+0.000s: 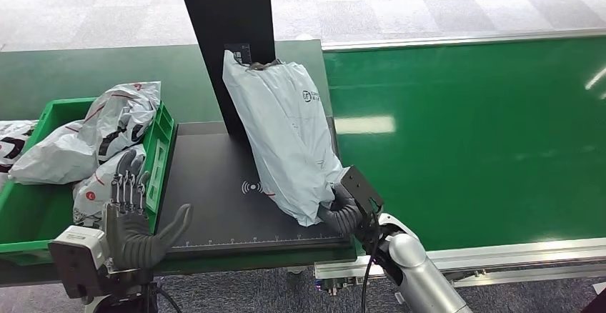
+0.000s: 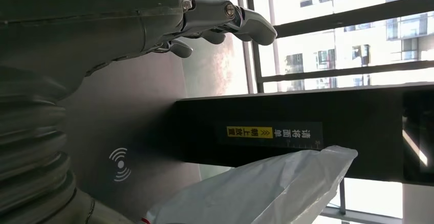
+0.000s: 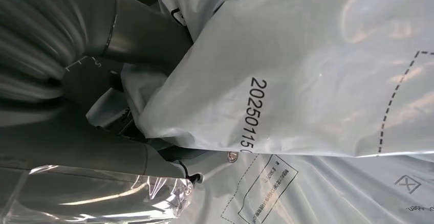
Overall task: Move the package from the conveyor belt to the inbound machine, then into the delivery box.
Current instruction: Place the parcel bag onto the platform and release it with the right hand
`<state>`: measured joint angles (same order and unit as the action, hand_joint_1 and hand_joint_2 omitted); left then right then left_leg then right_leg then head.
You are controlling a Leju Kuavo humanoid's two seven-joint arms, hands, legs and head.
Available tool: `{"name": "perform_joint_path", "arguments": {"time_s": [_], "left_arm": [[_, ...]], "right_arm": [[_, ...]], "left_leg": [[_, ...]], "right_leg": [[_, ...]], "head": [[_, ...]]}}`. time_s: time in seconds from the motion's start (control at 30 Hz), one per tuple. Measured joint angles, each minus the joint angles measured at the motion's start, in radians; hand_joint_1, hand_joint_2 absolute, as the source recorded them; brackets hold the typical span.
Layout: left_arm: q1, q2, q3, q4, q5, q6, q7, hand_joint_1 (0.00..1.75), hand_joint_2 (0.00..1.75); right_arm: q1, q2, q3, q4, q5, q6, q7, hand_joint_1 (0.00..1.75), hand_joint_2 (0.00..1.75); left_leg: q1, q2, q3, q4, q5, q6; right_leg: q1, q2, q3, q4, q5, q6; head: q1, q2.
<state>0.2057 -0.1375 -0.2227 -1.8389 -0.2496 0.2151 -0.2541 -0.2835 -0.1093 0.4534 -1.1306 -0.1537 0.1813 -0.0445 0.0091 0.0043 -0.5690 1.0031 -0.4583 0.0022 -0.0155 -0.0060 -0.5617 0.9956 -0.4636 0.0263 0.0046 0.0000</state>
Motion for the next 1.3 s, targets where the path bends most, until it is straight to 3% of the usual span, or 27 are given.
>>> {"name": "perform_joint_path", "arguments": {"time_s": [0.27,0.5,1.0,1.2,1.23,1.3], "left_arm": [[-0.019,0.004,-0.002,0.026,0.007,0.0,-0.016,0.0,1.75],[-0.022,0.007,-0.004,0.041,0.011,0.008,-0.031,0.0,1.75],[-0.025,0.019,-0.014,0.053,0.024,0.036,-0.039,0.0,1.75],[-0.04,0.023,-0.025,0.056,0.028,0.02,-0.032,0.0,1.75],[-0.044,0.023,-0.026,0.059,0.029,0.018,-0.031,0.0,1.75],[-0.051,0.023,-0.027,0.064,0.03,0.017,-0.03,0.0,1.75]], "right_arm": [[0.002,-0.006,0.058,0.001,-0.04,0.121,-0.03,1.75,1.75],[-0.006,-0.01,0.126,-0.041,-0.075,0.162,-0.035,1.75,1.75],[-0.09,-0.015,0.199,-0.013,-0.106,0.07,-0.025,1.75,1.75],[-0.093,-0.016,0.2,0.005,-0.143,0.113,-0.003,1.75,1.75],[-0.093,-0.016,0.201,0.008,-0.148,0.125,-0.002,1.42,1.75],[-0.09,-0.017,0.203,0.01,-0.153,0.142,-0.002,0.55,1.75]], "left_leg": [[0.0,0.0,0.0,0.0,0.0,0.0],[0.0,0.0,0.0,0.0,0.0,0.0],[0.0,0.0,0.0,0.0,0.0,0.0],[0.0,0.0,0.0,0.0,0.0,0.0],[0.0,0.0,0.0,0.0,0.0,0.0],[0.0,0.0,0.0,0.0,0.0,0.0]], "right_leg": [[0.0,0.001,0.0,0.0,0.0,0.0],[0.0,0.001,0.0,0.0,0.0,0.0],[0.0,0.001,0.0,0.0,0.0,0.0],[0.0,0.001,0.0,0.0,0.0,0.0],[0.0,0.001,0.0,0.0,0.0,0.0],[0.0,0.001,0.0,0.0,0.0,0.0]], "head": [[0.0,0.0],[0.0,0.0],[0.0,0.0],[0.0,0.0],[0.0,0.0],[0.0,0.0]]}}
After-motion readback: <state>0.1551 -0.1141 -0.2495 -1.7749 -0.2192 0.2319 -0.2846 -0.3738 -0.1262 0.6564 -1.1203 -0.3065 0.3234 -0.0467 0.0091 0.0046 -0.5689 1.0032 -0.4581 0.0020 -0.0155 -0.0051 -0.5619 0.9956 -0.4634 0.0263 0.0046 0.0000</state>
